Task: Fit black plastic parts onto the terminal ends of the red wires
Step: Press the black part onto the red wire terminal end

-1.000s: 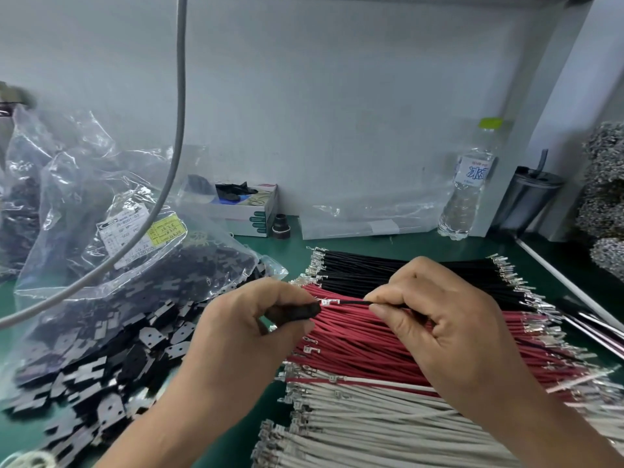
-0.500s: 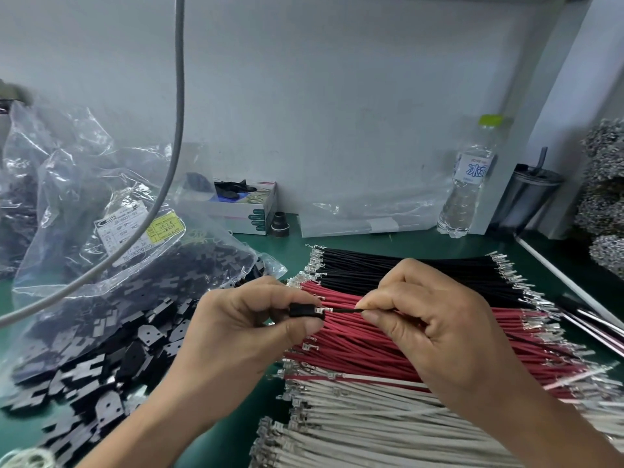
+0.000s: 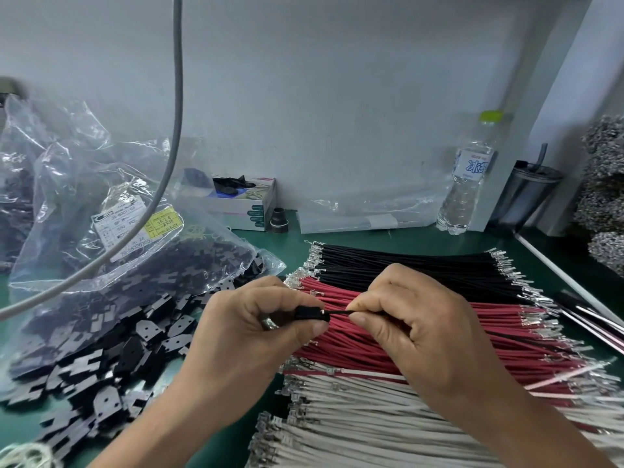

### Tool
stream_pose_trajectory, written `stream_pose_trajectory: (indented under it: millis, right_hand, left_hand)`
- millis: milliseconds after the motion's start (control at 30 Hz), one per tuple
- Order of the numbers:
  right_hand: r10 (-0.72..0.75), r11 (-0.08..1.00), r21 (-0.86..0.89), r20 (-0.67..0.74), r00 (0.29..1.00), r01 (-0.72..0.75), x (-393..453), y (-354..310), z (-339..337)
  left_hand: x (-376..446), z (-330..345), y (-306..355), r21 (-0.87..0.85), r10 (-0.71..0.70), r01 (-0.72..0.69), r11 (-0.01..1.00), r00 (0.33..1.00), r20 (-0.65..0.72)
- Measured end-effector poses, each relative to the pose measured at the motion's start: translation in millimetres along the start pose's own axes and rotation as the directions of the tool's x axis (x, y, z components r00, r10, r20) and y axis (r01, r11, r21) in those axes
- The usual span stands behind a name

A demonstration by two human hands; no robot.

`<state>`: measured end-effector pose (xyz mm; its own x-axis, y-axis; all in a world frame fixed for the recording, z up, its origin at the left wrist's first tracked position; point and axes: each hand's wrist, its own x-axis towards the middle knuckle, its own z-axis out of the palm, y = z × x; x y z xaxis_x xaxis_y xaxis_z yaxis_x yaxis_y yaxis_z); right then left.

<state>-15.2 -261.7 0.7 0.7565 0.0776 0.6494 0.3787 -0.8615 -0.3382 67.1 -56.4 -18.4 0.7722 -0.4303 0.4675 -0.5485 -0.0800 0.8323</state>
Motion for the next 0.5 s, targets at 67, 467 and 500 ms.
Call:
stream_pose_trajectory:
  millis: [67,467,500]
  right_hand:
    - [-0.009,1.0,0.0,-0.016,1.0,0.009,0.6,-2.5,4.1]
    - [-0.169,0.943,-0.314,-0.162,0.972,0.112,7.2,-8.3,-1.9]
    - [-0.165,0.941,-0.313,-0.105,0.981,0.125,5.5,-10.1,-0.1]
  left_hand:
    - [-0.5,-0.7,2.6,-0.004,0.006,-0.006,1.0,1.0,0.0]
    - [2.8,-1.7,9.0,-0.119,-0.102,0.084,0.989,0.983,-0.152]
    - [4.0,-3.5,8.1,-0.156,-0.132,0.104,0.982,0.975,-0.178]
